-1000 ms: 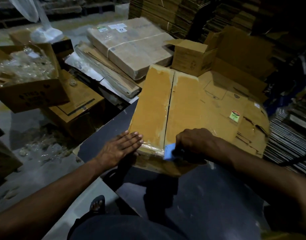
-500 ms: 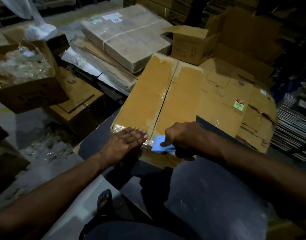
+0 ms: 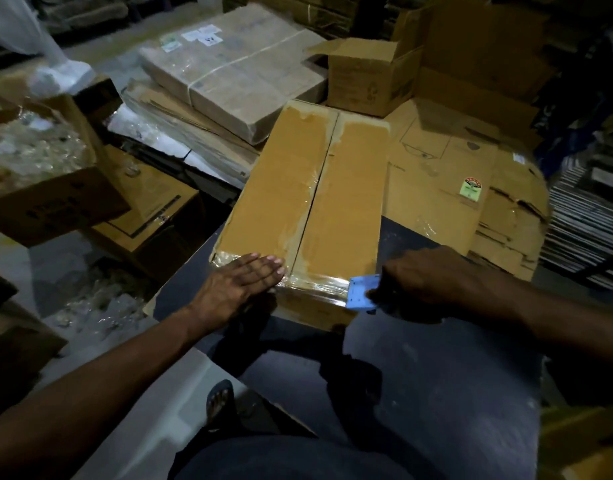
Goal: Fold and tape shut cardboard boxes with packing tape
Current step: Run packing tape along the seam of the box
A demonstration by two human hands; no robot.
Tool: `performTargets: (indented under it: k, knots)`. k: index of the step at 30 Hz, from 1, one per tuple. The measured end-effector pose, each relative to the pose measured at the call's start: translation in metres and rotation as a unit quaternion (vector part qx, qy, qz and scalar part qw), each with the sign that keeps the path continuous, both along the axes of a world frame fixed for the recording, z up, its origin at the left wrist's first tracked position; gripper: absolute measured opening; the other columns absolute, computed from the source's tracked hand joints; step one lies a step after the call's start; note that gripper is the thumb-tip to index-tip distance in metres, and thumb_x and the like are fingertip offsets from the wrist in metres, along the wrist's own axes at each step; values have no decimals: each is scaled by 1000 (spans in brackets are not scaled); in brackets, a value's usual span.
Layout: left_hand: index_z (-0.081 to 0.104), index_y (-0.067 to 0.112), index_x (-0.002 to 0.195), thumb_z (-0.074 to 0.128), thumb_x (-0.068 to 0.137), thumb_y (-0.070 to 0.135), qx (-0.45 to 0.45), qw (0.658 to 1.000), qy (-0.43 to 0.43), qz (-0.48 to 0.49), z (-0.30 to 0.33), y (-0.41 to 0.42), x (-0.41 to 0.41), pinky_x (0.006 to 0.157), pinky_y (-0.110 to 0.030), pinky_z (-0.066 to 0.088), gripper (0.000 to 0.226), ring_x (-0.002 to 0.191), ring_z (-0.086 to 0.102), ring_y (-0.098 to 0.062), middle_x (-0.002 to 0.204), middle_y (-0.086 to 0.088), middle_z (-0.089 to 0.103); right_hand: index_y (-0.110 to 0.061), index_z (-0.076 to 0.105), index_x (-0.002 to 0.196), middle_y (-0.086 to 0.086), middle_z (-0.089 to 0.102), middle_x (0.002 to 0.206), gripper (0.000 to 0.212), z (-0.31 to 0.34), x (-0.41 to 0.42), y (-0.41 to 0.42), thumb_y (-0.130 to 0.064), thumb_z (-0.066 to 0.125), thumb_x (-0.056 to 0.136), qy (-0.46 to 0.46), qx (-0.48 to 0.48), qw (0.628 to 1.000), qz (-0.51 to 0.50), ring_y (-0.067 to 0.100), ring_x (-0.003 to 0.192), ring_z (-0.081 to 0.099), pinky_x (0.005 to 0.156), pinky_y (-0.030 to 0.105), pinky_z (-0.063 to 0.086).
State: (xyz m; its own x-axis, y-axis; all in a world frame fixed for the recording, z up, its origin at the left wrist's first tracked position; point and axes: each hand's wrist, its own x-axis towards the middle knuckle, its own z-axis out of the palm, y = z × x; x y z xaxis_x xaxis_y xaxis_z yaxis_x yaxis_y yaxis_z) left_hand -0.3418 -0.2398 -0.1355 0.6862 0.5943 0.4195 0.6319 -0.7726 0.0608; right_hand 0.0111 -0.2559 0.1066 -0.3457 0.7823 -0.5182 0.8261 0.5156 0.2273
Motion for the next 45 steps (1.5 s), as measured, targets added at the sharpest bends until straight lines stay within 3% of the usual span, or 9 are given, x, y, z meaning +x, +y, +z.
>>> performTargets:
  k: [5,9,17,26,31,34,37,41,45]
  knots:
    - [46,22,166,45,117,41,-37,998,44,3,23,-3,0,127,-48,39,53,162,37,-17,173,-1,42,-30,65,104,-6,66,95,29,-14,5,3,-59,65,99,28,13,999,17,23,90,70,72,42,61]
    - [64,16,154,62,106,57,4,1000,14,9,55,-23,56,126,-48,41,63,153,51,-25,166,-7,52,-32,62,118,-3,66,115,29,-15,7,7,-43,76,95,19,-16,1000,14,25,102,69,79,45,60]
    - [48,8,164,64,106,45,-42,999,11,-17,19,-25,126,126,-47,42,71,159,43,-24,173,-9,42,-30,59,141,-3,61,136,53,-5,26,-5,-22,76,91,36,-60,998,6,26,122,63,84,41,56]
    - [46,10,165,72,100,42,-59,998,-9,-25,24,-24,122,124,-48,44,77,160,40,-20,174,-6,40,-40,59,142,-10,63,131,59,-5,68,-20,-23,80,89,74,-50,995,-50,17,99,61,63,32,47]
    - [46,9,165,74,95,42,-84,996,-11,-30,33,-28,122,125,-49,43,82,160,40,-20,174,-6,41,-46,67,136,-19,53,86,73,-4,101,-33,-15,92,75,80,-63,989,-105,5,68,54,55,29,46]
    - [45,9,166,76,93,42,-107,994,1,-34,40,-30,122,125,-49,42,86,161,38,-20,175,-6,39,-45,70,126,-16,62,91,67,-15,115,-41,-18,96,70,95,-53,985,-135,8,73,62,65,34,56]
    - [42,10,167,78,91,41,-136,990,17,-37,46,-29,121,126,-50,41,90,163,35,-18,176,-5,37,-46,68,131,-20,60,87,58,-24,118,-42,-20,87,84,115,-59,981,-141,-1,71,58,61,31,46]
    - [42,16,168,79,91,42,-158,986,36,-31,58,-29,121,126,-49,42,90,163,34,-14,176,0,37,-49,64,139,-18,62,132,70,-46,107,-31,-15,79,80,93,-58,989,-99,16,119,60,82,37,56]
    - [48,17,165,75,91,49,-166,985,45,-12,71,-33,126,122,-39,47,84,161,37,-11,173,2,42,-34,71,129,-12,68,116,46,-62,91,-21,-21,83,87,137,-58,983,-105,15,103,63,79,32,50]
